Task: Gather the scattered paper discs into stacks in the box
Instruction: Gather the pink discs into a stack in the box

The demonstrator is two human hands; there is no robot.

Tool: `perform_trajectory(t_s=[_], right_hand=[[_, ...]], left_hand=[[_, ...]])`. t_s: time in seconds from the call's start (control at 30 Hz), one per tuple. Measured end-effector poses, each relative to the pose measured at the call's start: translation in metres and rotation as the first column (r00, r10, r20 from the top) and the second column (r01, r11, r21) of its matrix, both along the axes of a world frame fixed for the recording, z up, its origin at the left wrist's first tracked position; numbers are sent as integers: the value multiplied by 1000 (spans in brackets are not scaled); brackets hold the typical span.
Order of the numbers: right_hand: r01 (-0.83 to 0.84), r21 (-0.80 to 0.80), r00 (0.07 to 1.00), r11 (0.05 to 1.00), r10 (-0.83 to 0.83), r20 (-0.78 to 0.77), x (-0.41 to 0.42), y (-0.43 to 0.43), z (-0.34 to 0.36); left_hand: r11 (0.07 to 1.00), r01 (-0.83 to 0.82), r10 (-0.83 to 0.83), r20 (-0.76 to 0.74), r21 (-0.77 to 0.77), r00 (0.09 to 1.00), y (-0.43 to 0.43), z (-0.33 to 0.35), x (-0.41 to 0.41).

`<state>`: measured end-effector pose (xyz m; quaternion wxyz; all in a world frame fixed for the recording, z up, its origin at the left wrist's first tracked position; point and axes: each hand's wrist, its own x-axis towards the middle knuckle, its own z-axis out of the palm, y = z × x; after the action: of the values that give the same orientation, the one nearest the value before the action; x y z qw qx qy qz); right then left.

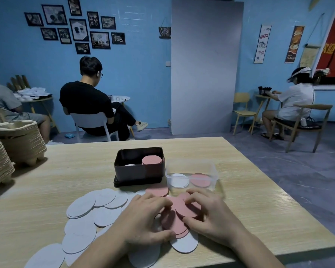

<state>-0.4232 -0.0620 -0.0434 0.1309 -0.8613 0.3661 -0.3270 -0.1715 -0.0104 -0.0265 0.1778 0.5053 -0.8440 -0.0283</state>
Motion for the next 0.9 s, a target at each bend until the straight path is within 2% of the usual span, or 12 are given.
perform_trajectory(t_s=[0.33,0.43,0.67,0.9], right_hand=[[8,3,1000,1000,-8,-10,1,0,-1],[-4,-1,999,1000,4,-33,3,-1,0],[-36,-24,994,999,34,-100,20,-1,12],[-65,12,994,998,66,-85,41,-13,17]], left_hand=[[999,11,-16,-146,-32,989,4,-1,20],[996,0,-15,-177,-85,984,8,4,32],[995,-35,7,-273,-97,962,-4,5,51],[979,24,-95,-356,-201,930,-24,10,65]])
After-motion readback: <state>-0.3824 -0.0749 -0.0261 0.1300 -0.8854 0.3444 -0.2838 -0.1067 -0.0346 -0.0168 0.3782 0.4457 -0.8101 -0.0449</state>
